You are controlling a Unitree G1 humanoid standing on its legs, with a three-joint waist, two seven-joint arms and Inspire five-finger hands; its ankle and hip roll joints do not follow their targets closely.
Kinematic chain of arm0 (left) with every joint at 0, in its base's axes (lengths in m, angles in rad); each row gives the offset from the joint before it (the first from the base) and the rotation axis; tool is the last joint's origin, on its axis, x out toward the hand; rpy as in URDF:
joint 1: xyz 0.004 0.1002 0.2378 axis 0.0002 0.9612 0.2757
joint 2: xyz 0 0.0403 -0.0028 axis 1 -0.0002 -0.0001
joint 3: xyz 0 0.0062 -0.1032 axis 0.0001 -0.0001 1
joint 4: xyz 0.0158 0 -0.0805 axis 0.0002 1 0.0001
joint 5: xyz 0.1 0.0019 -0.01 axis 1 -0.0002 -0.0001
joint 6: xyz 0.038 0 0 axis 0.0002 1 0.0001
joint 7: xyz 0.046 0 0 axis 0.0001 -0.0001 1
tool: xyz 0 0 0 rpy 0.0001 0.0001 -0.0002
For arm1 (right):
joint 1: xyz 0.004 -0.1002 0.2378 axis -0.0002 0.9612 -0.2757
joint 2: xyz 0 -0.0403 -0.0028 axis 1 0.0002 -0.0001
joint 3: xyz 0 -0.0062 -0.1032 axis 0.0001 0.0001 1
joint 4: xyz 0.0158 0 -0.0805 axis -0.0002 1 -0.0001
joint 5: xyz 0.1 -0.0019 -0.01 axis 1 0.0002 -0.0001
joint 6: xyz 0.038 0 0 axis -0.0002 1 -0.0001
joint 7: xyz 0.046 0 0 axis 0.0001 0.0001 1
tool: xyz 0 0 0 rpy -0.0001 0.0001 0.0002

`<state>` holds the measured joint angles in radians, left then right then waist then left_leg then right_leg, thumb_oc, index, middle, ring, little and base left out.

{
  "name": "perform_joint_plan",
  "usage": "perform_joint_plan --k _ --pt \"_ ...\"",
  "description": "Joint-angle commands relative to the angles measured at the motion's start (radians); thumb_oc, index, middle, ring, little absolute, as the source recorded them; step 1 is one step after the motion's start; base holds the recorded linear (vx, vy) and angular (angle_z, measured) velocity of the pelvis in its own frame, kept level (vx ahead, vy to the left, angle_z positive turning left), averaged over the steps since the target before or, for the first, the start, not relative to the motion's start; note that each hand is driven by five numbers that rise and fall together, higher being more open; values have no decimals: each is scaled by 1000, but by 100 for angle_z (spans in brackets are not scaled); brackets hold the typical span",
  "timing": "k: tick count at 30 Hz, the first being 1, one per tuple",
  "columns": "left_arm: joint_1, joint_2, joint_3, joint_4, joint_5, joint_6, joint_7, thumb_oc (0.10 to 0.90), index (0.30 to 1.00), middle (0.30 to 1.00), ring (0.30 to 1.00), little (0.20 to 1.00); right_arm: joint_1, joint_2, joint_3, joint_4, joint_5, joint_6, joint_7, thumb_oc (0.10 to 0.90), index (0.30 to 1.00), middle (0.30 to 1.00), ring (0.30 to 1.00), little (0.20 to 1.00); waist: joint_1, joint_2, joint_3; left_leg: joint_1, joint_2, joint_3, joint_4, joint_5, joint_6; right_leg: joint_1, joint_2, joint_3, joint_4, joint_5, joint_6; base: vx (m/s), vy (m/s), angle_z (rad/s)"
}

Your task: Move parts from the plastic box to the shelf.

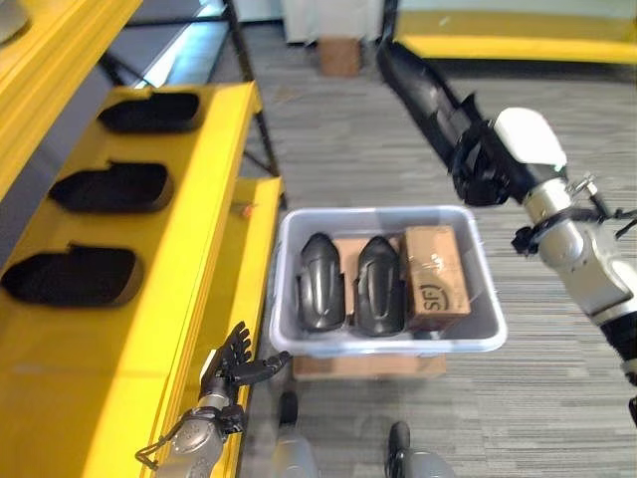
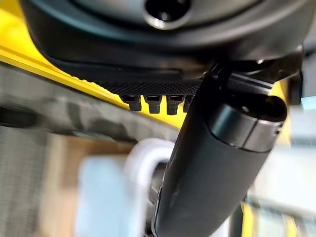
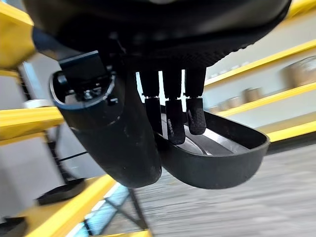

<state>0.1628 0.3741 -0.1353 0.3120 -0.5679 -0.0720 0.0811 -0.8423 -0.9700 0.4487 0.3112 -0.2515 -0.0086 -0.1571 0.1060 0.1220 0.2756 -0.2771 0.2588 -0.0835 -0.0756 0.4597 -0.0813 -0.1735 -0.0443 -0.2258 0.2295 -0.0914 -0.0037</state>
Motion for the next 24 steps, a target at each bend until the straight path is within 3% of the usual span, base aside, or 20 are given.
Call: perform_joint_plan --k 1,3,4,5,7,9,13,15,19,24 --pt "-57 75 24 -41 -12 -85 4 900 1000 1000 1000 1000 -161 -23 -7 -77 39 -61 -117 400 300 300 300 300 -9 -134 -78 153 27 127 162 -214 -91 35 -103 -50 -147 37 63 -181 -180 90" --pt "-56 71 26 -50 -10 -88 -4 900 1000 1000 1000 1000 -174 -23 -1 -78 29 -60 -115 400 300 300 300 300 -15 -138 -95 196 9 134 213 -265 -86 29 -114 -78 -177 60 67 -107 -127 92" --pt "-75 66 11 -51 -14 -86 -5 900 1000 1000 1000 1000 -168 -21 -2 -75 21 -58 -117 400 300 300 300 300 -43 -135 -111 275 19 214 277 -314 -74 29 -128 -137 -173 64 61 -72 -100 117" --pt "-75 66 11 -51 -14 -86 -5 900 1000 1000 1000 1000 -168 -21 -2 -75 21 -58 -117 400 300 300 300 300 -43 -135 -111 275 19 214 277 -314 -74 29 -128 -137 -173 64 61 -74 -80 138" --pt "-97 60 -9 -45 -11 -79 -12 900 1000 1000 1000 1000 -141 -38 -23 -74 16 -51 -118 400 300 300 300 300 -81 -118 -131 353 45 287 258 -341 -91 36 -143 -183 -156 45 75 -5 36 157" --pt "-131 48 -44 -43 -4 -71 -22 900 1000 1000 1000 1000 -82 -70 -74 -87 7 -43 -129 400 300 300 300 300 -126 -96 -145 419 77 376 213 -331 -112 32 -186 -257 -121 51 87 -55 107 112" --pt "-163 37 -86 -49 30 -63 -47 900 1000 1000 1000 1000 37 -96 -193 -120 4 -34 -139 400 300 300 300 300 -166 -65 -163 423 58 456 70 -409 -101 36 -250 -317 -93 83 119 -13 156 160" --pt "-163 37 -91 -47 40 -60 -47 900 1000 1000 1000 1000 95 -81 -248 -141 5 -33 -141 400 300 300 300 300 -156 -66 -162 434 27 436 34 -434 -87 47 -269 -314 -98 112 136 37 183 78" --pt "-146 47 -70 -56 57 -59 -54 900 1000 1000 1000 1000 160 -61 -303 -158 -2 -40 -141 400 300 300 300 300 -124 -101 -154 428 -11 434 36 -477 -60 86 -321 -329 -109 166 170 22 149 11" --pt "-130 48 -54 -52 67 -56 -51 900 1000 1000 1000 1000 205 -40 -331 -159 -17 -37 -135 400 300 300 300 300 -104 -130 -152 426 -44 416 28 -497 -43 108 -343 -336 -123 200 194 7 87 3"
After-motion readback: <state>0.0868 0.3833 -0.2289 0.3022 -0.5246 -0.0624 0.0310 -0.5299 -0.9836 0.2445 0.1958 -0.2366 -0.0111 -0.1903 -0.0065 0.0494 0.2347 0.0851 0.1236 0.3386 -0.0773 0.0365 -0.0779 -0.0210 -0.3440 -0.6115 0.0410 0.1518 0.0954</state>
